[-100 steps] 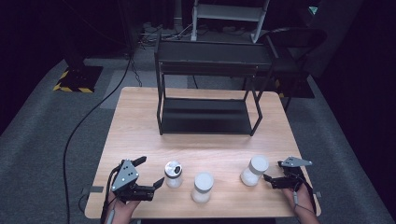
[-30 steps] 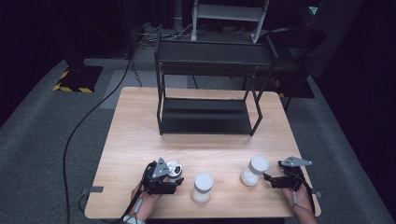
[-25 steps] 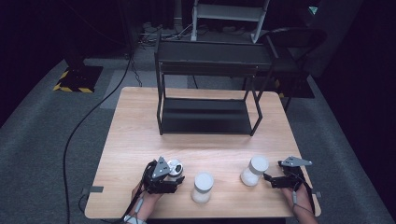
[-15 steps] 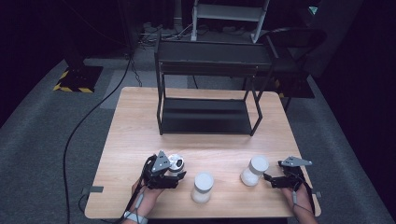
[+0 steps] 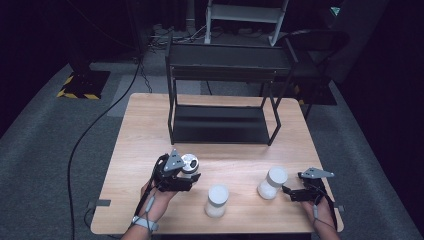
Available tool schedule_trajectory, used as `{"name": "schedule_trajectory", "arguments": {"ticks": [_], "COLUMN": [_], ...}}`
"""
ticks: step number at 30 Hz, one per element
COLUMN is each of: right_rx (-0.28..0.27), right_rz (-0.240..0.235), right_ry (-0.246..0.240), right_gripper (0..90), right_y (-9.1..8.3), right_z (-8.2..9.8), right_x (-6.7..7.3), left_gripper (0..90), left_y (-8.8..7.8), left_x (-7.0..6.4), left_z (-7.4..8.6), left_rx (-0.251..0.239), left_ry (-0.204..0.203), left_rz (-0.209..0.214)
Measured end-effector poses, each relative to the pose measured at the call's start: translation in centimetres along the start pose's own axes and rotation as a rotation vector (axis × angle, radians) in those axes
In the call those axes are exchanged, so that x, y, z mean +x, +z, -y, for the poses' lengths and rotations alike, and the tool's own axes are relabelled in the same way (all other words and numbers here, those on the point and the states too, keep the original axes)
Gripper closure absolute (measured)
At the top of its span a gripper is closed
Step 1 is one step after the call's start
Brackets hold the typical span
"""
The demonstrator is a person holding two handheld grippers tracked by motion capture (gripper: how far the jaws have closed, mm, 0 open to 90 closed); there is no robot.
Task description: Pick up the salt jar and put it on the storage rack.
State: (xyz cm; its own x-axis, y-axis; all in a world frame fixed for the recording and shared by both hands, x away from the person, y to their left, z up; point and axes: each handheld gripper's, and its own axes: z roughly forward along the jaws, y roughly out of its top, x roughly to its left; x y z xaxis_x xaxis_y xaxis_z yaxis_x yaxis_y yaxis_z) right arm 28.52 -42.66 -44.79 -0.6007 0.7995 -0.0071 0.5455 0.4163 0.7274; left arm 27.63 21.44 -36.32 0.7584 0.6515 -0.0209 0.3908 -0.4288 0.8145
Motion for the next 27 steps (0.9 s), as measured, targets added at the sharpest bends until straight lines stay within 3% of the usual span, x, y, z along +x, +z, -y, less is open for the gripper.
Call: {"name": "schedule_trajectory", "arguments": {"ticks": [14,27], "right_rx": [0.0,0.0], "right_rz": [0.0,0.0], "right_ry": [0.0,0.001], "right_gripper": [5.7,5.9], "right_y": [0.0,0.0], "right_z": [0.0,0.0], "right_x": [0.0,0.0], "left_gripper": [30.0,29.9], "left_y": [0.0,1.4], "left_x": [1.6,3.5], "left_z": [-4.6,-8.9], "left_rx": [0.018,0.029], "left_ry": [0.038,0.064], "left_rz": [0.01,0.027]}}
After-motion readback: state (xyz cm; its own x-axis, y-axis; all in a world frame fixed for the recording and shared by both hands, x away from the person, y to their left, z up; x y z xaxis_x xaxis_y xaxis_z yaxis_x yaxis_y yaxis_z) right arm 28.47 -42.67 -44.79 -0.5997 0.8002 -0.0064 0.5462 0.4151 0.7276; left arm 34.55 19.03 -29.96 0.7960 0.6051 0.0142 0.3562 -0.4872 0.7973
